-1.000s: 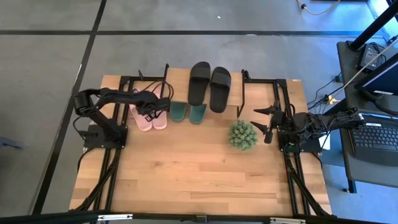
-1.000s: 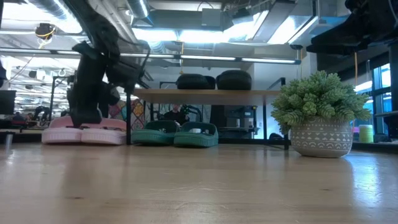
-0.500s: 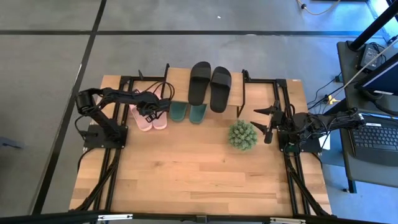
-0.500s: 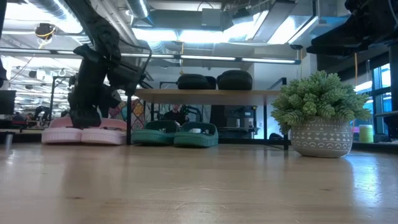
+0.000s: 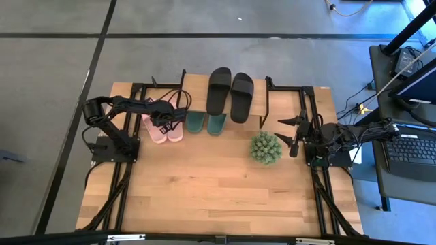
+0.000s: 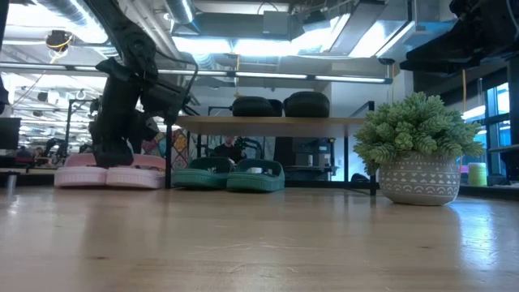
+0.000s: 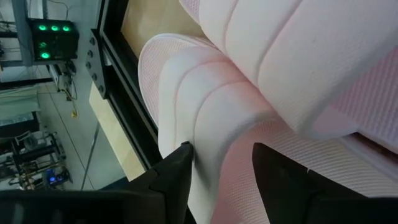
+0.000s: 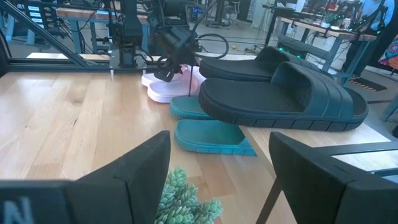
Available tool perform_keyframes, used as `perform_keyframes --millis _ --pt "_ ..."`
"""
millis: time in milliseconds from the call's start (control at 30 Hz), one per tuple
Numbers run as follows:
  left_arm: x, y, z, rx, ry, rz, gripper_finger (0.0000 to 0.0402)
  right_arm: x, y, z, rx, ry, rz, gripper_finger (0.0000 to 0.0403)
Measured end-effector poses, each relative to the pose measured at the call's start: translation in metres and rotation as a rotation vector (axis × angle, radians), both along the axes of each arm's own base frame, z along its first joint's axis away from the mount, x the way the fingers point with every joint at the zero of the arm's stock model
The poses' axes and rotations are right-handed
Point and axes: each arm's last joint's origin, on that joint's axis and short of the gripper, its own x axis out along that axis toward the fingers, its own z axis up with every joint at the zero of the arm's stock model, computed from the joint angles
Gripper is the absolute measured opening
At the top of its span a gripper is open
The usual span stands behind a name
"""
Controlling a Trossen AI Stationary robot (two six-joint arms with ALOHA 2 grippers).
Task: Pick and place slides into the shelf
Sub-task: Put the left pink slide under the shelf
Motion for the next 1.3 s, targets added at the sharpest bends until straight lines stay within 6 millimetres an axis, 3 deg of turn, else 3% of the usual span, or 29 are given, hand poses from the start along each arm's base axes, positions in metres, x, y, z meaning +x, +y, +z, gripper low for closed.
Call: perform_keyframes --millis 533,667,967,1300 --pt "0.0001 0.0001 0.0000 0.006 0.001 -0.002 0.0156 0.0000 0.0000 0.0000 0.000 0.000 0.000 0.0272" --pt "-0.0001 0.0003 0.0002 0.016 0.007 -0.005 0.0126 0.0000 0.0000 0.0000 0.000 0.000 0.000 0.0272" --pt "-0.0009 0.0007 0.0008 0.038 0.026 -0.011 0.0012 0.0000 0.0000 0.0000 0.000 0.000 0.000 0.0272" --pt "-0.0032 -0.0005 0.0064 0.029 0.071 0.002 0.0007 0.0000 0.0000 0.0000 0.000 0.000 0.000 0.0272"
